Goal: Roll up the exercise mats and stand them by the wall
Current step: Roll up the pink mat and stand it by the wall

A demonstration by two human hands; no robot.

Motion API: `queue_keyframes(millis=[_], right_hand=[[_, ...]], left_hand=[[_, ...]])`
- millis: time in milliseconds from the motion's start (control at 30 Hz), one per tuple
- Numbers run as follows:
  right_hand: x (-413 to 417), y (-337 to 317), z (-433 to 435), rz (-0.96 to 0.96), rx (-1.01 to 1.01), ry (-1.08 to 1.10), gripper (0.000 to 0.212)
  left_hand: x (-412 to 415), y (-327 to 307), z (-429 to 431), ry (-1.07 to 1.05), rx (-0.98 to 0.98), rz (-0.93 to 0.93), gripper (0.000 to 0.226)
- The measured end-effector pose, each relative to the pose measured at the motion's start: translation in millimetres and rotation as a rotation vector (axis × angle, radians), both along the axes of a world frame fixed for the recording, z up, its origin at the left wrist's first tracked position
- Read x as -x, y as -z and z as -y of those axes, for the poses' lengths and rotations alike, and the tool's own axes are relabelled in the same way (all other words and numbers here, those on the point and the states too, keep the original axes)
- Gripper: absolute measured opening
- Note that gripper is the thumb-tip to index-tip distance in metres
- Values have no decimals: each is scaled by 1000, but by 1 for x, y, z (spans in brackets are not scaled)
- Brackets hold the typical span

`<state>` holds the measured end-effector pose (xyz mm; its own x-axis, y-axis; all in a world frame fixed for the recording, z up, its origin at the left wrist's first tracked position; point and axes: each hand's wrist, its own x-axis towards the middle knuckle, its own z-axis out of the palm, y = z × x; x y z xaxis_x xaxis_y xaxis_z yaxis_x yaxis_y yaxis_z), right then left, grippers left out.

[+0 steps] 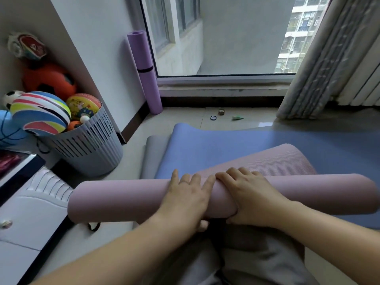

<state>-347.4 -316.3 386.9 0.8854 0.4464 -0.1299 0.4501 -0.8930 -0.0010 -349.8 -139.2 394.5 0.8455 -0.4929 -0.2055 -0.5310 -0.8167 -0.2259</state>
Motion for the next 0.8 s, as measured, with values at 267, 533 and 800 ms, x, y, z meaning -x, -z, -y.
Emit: queue_keyframes(millis=[267, 533, 800], right_hand=[[-26, -20, 0, -149, -1, -15, 110], [-11, 29, -1, 262, -38, 14, 111], [-30, 10, 9, 229, -36, 1, 86]], left_hand=[[-20, 3, -2, -29, 45, 3, 99], [-54, 0, -9, -8, 195, -198, 87], [-43, -10, -7, -20, 40, 69, 100]])
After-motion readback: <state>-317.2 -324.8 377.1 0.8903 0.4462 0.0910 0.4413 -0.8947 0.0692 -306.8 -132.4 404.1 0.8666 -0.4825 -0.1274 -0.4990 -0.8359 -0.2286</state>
